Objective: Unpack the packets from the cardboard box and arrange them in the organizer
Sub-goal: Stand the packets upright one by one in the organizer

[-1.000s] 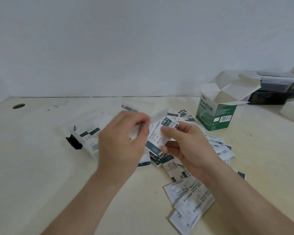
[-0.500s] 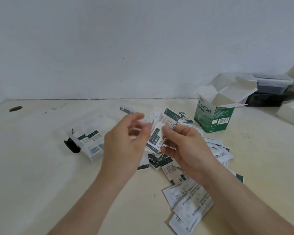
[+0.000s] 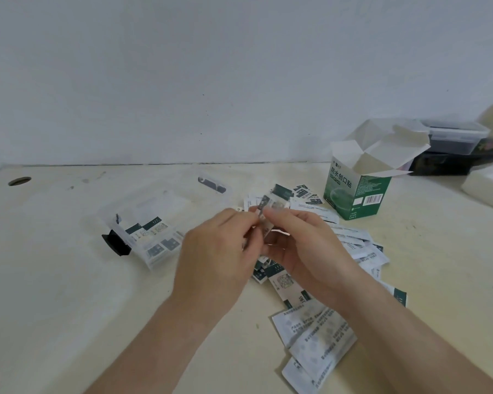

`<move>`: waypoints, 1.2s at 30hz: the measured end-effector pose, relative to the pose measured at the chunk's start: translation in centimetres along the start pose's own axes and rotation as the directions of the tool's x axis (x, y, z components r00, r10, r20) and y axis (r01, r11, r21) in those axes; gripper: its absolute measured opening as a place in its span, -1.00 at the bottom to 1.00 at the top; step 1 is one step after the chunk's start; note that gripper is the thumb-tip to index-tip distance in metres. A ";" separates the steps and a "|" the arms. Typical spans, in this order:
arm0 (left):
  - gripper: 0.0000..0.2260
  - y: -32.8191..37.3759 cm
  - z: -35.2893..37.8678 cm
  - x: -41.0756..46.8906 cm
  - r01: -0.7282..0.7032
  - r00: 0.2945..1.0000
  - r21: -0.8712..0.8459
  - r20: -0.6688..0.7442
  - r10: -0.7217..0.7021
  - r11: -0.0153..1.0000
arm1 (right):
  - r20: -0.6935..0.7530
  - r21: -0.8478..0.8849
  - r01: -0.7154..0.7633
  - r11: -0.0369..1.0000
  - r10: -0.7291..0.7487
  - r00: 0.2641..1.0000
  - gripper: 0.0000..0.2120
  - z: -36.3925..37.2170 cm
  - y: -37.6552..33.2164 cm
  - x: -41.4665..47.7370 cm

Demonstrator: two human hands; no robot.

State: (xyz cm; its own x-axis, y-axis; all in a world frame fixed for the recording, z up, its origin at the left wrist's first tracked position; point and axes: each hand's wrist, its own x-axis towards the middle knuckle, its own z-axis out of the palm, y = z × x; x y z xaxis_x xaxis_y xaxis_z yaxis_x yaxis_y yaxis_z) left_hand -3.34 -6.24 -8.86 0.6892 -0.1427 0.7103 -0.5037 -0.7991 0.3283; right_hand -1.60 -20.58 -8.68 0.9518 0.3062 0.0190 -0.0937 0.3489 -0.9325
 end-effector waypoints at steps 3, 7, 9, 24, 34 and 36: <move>-0.88 0.3 -0.1 0.2 0.154 0.987 -0.303 0.082 -0.135 0.940 | 0.032 0.075 -0.010 0.997 0.008 0.999 -0.70 -0.2 -0.1 0.0; -0.80 -0.4 -0.9 0.5 0.402 0.911 -0.223 0.195 -0.363 0.888 | -0.217 -0.186 -0.026 0.982 -0.016 0.976 -0.86 -0.8 -0.5 0.0; -0.80 -0.8 -1.3 0.4 0.325 0.859 0.115 0.379 -0.344 0.938 | -0.321 -0.362 -0.048 0.931 -0.077 0.944 -0.82 -1.5 -0.7 0.1; -0.85 -0.6 -2.4 1.3 0.497 0.856 -0.191 0.269 -0.442 0.846 | -0.280 -0.454 -0.043 0.890 -0.097 0.955 -0.73 -0.7 -0.8 -0.4; -0.86 0.3 -0.1 0.7 0.484 0.846 -0.528 0.078 -0.528 0.698 | 0.214 0.123 -0.376 0.918 0.346 0.914 -0.52 1.0 -0.5 -0.9; -0.84 -0.3 0.0 0.5 0.461 0.883 -0.352 0.095 -0.459 0.815 | 0.141 0.050 -0.335 0.941 0.326 0.935 -0.59 0.5 -1.1 -0.9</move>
State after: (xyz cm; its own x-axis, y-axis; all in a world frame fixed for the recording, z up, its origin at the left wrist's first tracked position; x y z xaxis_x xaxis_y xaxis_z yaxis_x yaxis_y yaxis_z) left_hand -2.86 -6.07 -8.57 0.8895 0.1855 0.4176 -0.2755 -0.5113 0.8140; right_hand -2.53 -20.83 -7.50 0.8181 0.5248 -0.2350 -0.4216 0.2695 -0.8658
